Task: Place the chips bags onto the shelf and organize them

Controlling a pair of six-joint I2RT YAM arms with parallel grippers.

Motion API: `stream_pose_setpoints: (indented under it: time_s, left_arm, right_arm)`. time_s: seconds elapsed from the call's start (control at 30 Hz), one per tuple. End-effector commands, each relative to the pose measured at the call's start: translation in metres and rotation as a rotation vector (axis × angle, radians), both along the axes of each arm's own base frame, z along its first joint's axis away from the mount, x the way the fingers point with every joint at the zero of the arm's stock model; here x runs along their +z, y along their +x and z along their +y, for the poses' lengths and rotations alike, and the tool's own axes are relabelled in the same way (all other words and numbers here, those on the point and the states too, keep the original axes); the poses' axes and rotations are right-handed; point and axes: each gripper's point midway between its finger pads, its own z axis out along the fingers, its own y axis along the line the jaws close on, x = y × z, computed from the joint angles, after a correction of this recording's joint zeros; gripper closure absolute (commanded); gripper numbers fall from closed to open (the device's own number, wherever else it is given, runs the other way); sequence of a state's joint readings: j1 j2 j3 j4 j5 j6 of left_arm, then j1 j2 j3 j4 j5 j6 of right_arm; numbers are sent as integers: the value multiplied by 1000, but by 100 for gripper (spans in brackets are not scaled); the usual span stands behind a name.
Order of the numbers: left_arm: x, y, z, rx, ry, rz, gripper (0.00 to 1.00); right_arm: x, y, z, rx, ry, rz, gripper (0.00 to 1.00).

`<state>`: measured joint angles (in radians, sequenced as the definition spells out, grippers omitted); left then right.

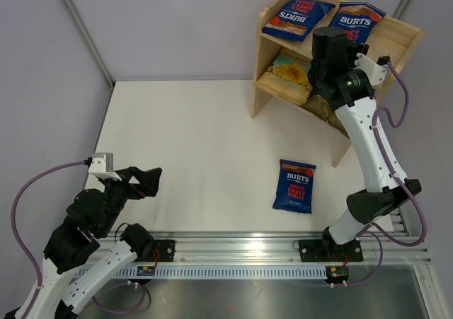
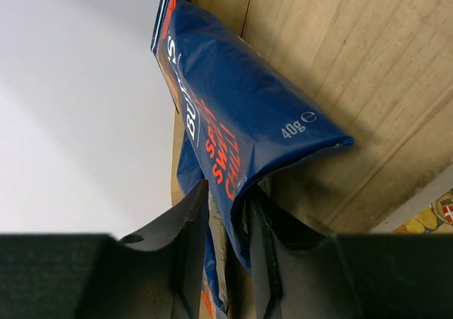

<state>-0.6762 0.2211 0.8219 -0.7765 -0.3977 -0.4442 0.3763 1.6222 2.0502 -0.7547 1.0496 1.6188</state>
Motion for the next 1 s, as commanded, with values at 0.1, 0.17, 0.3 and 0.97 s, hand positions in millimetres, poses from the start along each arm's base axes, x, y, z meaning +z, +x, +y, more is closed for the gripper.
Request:
stream_pose_setpoints:
  time_s: [0.1,0.17,0.3,0.97]
  left_arm:
    - [9,-4,4,1,-26,-52,1]
    - [8,-4,4,1,-27,-54,1]
    - [10,-6,4,-6,-34,-66,1]
    - [8,-2,-2,-17,-36,-43,1]
  right_arm:
    - [15,12,8,35,16,-56,57]
    - [14,18,16,70,40,-73,57]
    - [14,20,21,96,52,-75,54]
    - [35,-40,25,287,8,-118,2]
